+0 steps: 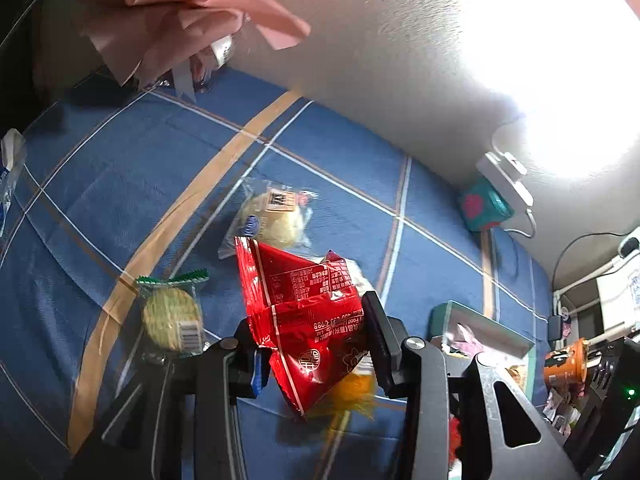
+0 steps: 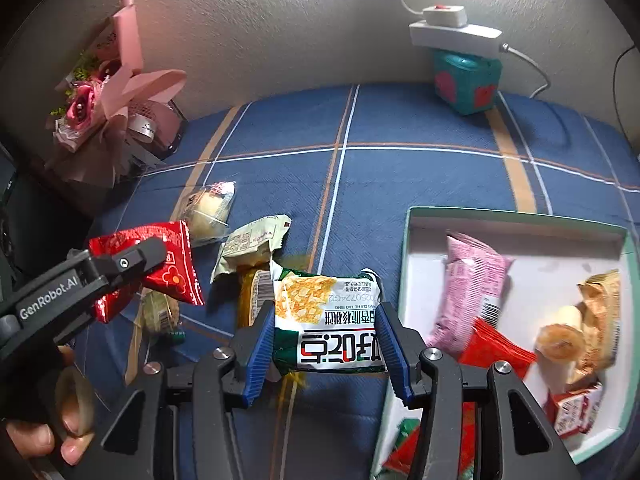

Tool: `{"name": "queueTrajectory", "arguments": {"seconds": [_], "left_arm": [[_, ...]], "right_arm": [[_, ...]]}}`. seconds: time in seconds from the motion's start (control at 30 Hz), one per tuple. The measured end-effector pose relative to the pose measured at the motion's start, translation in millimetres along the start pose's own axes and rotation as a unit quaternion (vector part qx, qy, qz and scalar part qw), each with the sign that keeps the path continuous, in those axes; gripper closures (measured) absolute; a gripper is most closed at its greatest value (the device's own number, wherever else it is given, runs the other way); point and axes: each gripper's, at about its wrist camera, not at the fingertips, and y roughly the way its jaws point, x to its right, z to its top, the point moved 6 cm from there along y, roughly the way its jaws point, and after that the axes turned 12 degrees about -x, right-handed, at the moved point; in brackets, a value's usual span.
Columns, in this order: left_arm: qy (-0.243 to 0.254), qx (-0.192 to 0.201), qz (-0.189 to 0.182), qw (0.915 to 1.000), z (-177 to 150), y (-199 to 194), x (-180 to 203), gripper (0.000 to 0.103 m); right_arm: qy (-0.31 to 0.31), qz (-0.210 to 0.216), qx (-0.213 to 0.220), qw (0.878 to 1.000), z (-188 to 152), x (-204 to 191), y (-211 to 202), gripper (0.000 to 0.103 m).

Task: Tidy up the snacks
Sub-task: 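Carry both packs into the white tray and open both grippers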

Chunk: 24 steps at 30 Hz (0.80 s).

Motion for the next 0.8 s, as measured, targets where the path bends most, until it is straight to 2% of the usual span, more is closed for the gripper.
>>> {"name": "queueTrajectory", "arguments": {"seconds": [0.33, 0.57, 0.67, 0.8], "left_arm": [[0.021, -0.002, -0.008, 0.9997, -31, -7, 30, 0.06], [0.048, 0.0, -0.011, 0.9988, -46, -11, 58, 0.06], [0.055, -0.008, -0.035, 0.9978, -55, -12, 75, 0.06], [0.082, -0.015, -0.045, 0.9955, -68, -12, 100, 0.06]], "right_arm": [[0.032, 0.001, -0.002, 0.999, -29, 16, -23, 0.05], [0.049, -0.04, 0.016, 0.998, -46, 37, -47, 0.05], [0.066, -0.046, 0.02, 0.997, -49, 55, -56, 0.05], [0.106, -0.069, 0.028, 0.992, -51, 89, -67, 0.05]]}}
